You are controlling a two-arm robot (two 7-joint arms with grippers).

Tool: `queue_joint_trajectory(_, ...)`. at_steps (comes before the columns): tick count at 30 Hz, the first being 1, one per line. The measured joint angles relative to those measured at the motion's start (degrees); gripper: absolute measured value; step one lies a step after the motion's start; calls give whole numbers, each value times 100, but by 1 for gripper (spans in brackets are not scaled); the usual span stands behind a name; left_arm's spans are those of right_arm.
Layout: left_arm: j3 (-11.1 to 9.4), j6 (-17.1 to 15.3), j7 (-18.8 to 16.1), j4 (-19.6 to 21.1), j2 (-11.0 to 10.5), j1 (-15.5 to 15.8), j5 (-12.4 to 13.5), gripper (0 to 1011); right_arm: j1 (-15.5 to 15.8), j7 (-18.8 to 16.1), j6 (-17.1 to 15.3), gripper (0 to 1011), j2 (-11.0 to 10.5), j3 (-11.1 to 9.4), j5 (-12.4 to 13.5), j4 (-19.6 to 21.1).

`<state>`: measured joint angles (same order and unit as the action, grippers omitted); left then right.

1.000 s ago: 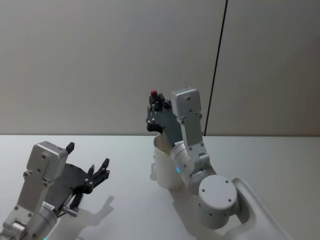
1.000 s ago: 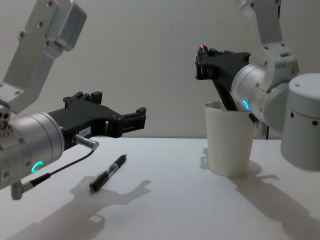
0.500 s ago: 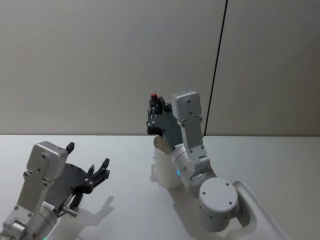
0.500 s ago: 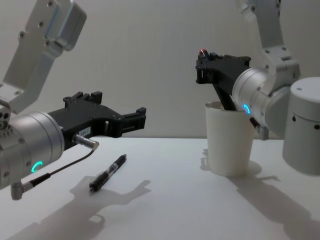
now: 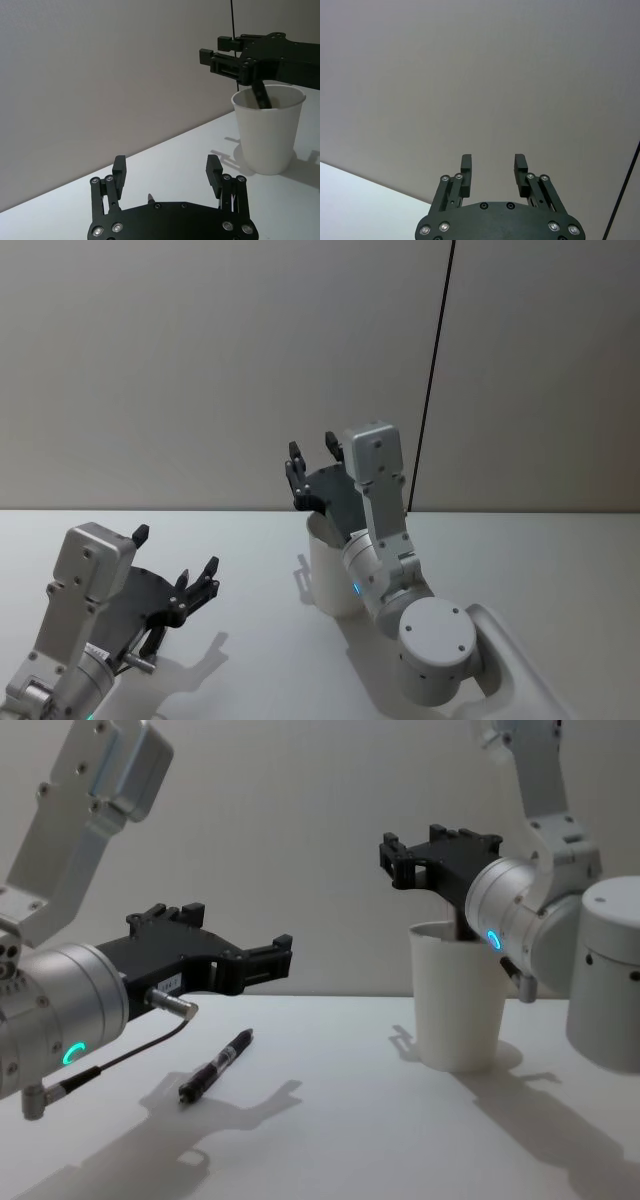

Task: Place the pen into the pen holder.

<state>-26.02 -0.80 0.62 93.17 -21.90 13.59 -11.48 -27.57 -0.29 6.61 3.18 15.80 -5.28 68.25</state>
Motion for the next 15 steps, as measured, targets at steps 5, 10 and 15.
queue_joint_trajectory(5, 0, 0, 0, 0, 0, 0, 0, 1003, 5, -5, -3, 643, 3, -3, -4, 4)
queue_joint_trajectory(10, 0, 0, 0, 0, 0, 0, 0, 1004, 8, -8, -6, 821, 5, -5, -5, 9)
queue_joint_trajectory(15, 0, 0, 0, 0, 0, 0, 0, 1004, 10, -8, -10, 932, 4, -8, -5, 11)
